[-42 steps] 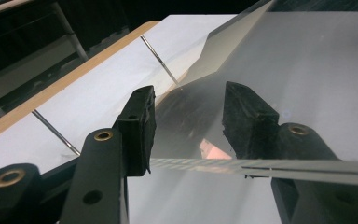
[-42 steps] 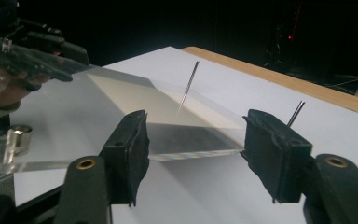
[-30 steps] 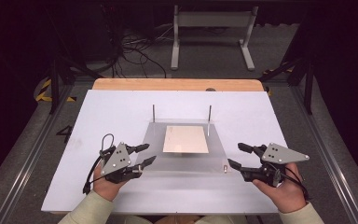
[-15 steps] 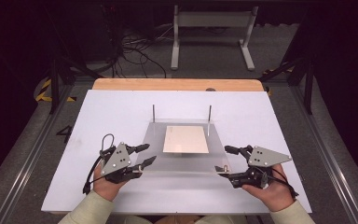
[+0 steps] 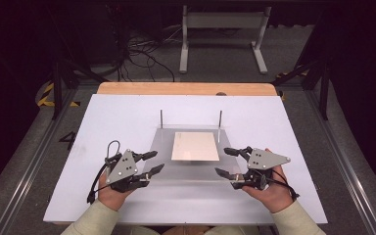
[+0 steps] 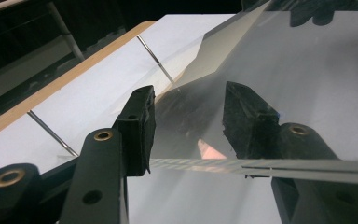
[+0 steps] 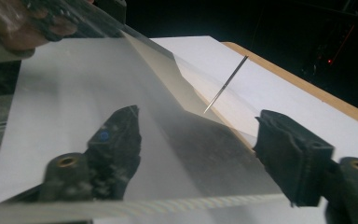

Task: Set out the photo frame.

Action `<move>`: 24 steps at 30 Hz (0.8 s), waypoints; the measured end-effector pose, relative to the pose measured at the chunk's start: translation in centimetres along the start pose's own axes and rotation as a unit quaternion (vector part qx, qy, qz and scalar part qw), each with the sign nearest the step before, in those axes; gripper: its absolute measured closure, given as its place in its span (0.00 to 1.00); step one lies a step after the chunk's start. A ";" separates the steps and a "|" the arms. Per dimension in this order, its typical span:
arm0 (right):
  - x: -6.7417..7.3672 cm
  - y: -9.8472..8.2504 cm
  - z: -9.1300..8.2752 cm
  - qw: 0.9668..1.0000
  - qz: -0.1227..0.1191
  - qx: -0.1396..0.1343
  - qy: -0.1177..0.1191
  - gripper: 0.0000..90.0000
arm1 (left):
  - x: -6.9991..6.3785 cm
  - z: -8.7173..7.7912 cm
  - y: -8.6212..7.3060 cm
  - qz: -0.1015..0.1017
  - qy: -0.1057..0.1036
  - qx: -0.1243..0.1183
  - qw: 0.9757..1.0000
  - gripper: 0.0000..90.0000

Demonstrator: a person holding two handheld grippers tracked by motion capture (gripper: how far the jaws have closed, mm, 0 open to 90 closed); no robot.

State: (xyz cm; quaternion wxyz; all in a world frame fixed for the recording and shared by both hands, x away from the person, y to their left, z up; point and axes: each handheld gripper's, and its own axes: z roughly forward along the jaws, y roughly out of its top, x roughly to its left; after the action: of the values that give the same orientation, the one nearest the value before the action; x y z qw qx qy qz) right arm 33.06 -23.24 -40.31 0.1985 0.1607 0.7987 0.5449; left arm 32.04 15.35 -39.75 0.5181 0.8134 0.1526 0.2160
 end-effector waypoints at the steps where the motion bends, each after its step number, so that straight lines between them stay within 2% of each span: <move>1: -0.1 0.0 0.1 1.000 -0.008 0.001 0.000 0.39 | 0.0 0.0 0.0 0.001 0.000 0.000 1.000 0.59; 4: -0.3 -0.1 0.2 1.000 -0.016 -0.002 0.002 0.43 | 0.0 0.0 0.0 0.000 -0.001 0.000 1.000 0.59; 7: -0.8 -0.3 0.3 1.000 -0.014 -0.012 0.010 0.53 | 0.1 0.0 0.0 0.000 -0.002 -0.001 1.000 0.59; 11: -1.0 -0.3 0.3 0.999 -0.035 -0.013 -0.004 0.61 | 0.1 0.0 0.0 -0.002 -0.002 -0.004 1.000 0.59; 12: -0.9 -0.3 0.3 0.999 -0.044 -0.009 -0.007 0.62 | 0.2 0.0 0.0 -0.003 -0.002 -0.004 1.000 0.59; 14: -0.9 -0.1 0.3 0.999 -0.046 -0.005 -0.012 0.63 | 0.2 0.0 0.0 -0.003 -0.001 -0.004 1.000 0.59; 24: -1.5 0.9 0.3 0.999 -0.031 -0.006 -0.012 0.64 | 0.8 -0.1 0.7 -0.008 0.013 -0.025 1.000 0.59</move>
State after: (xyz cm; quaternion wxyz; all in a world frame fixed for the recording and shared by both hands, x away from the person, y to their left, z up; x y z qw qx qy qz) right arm 34.52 -23.36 -39.33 0.2265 0.1410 0.7973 0.5414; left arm 32.72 15.51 -38.95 0.5375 0.7963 0.1603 0.2267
